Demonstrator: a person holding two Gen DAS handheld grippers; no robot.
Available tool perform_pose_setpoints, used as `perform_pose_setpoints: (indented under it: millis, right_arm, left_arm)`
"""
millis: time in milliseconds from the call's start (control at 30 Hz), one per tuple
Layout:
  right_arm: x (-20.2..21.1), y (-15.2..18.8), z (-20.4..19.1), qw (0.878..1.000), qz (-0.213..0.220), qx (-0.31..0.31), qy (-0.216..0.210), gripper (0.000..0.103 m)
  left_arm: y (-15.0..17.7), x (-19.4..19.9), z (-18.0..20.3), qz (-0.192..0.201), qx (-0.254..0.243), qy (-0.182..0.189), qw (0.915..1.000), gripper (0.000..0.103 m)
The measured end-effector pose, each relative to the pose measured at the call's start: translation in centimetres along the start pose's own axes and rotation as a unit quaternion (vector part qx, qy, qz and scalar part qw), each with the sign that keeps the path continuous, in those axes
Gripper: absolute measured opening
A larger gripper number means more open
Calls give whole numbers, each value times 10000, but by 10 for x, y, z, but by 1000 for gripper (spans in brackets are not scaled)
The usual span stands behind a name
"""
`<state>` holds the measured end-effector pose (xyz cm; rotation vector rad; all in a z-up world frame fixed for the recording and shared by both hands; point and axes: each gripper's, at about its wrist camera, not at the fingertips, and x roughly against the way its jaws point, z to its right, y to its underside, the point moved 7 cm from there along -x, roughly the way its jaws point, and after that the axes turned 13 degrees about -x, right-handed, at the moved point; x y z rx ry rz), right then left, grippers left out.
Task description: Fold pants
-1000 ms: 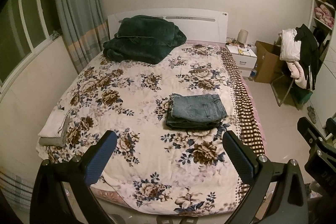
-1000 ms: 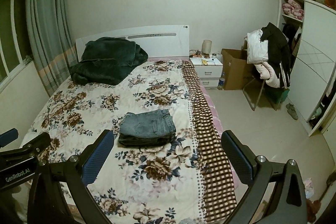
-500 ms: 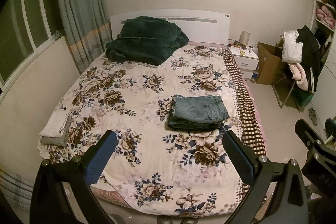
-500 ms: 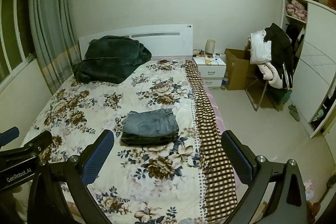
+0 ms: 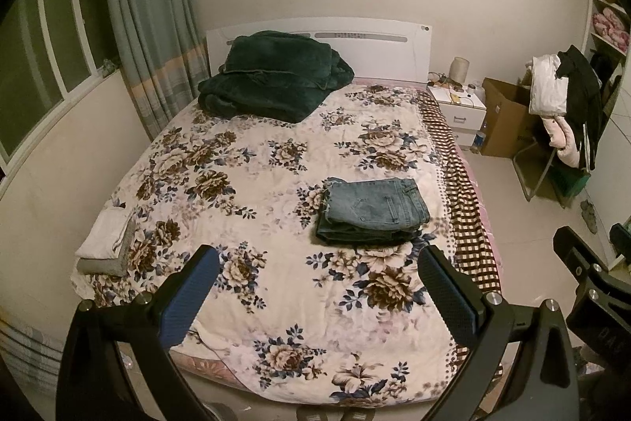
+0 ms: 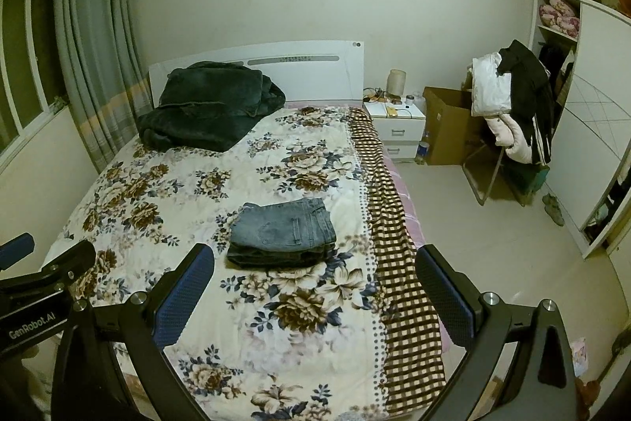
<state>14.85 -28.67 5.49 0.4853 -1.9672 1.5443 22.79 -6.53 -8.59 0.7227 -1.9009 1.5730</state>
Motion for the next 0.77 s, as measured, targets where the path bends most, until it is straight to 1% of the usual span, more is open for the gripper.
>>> perform_pose_setpoints:
  millis: [267,333,767]
  right_arm:
    - [1,0,0,10000,6,-18,10,103]
    - [0,0,0,10000,-2,2,5,103]
    - [-1,0,1,10000,11,-23,9,103]
  left_arm:
    - [-1,0,-9,18,39,-53,10000,103]
    - [-3,1,-16,17,57,-56,10000,103]
    - [-4,1,-17,-12,58,43,10000,103]
